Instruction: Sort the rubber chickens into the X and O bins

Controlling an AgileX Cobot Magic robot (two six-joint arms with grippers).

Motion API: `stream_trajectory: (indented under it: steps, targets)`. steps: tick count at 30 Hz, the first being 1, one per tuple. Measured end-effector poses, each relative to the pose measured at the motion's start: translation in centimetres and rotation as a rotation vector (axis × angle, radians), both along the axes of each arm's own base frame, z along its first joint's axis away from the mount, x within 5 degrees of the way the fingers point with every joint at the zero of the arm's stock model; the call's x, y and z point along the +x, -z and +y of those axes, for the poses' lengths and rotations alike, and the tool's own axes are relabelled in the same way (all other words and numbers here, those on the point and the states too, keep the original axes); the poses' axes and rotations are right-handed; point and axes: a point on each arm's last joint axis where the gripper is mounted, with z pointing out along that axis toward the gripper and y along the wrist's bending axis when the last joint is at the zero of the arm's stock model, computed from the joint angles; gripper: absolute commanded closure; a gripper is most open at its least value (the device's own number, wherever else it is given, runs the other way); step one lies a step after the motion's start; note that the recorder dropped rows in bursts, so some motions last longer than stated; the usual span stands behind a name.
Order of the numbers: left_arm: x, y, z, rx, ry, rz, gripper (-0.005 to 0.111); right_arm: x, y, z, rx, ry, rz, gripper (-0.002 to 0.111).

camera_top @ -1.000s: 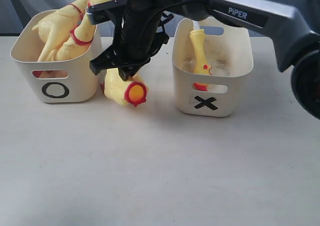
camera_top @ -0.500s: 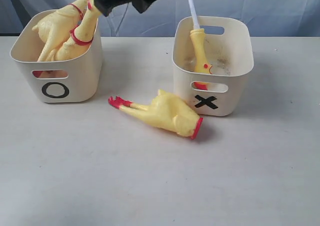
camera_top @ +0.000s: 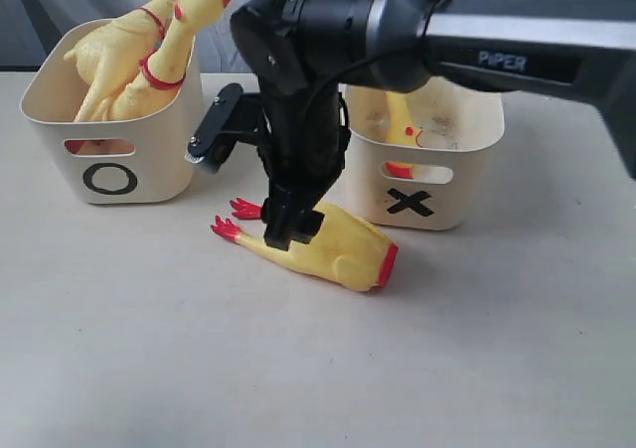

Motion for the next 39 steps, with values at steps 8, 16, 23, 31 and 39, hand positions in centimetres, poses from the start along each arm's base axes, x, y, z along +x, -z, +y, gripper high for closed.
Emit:
stream_trajectory:
  steps: [8, 16, 23, 31, 39]
  targets:
    - [0.0, 0.0, 0.0, 0.0, 0.0, 0.0, 0.107, 1.2, 5.1, 1.0, -0.038, 0.008, -0.003, 0.057]
    - [0.0, 0.0, 0.0, 0.0, 0.0, 0.0, 0.107, 1.0, 6.0, 1.1, -0.113, 0.029, 0.038, 0.109]
    - [0.0, 0.0, 0.0, 0.0, 0.0, 0.0, 0.107, 0.1, 3.0, 1.6, -0.004, 0.099, 0.149, 0.109]
    - [0.0, 0.0, 0.0, 0.0, 0.0, 0.0, 0.107, -1.5, -11.0, 1.9, 0.445, -0.014, -0.048, 0.109]
    - [0.0, 0.0, 0.0, 0.0, 0.0, 0.0, 0.107, 1.6, -14.9, -2.7, 0.24, 0.104, -0.478, 0.109]
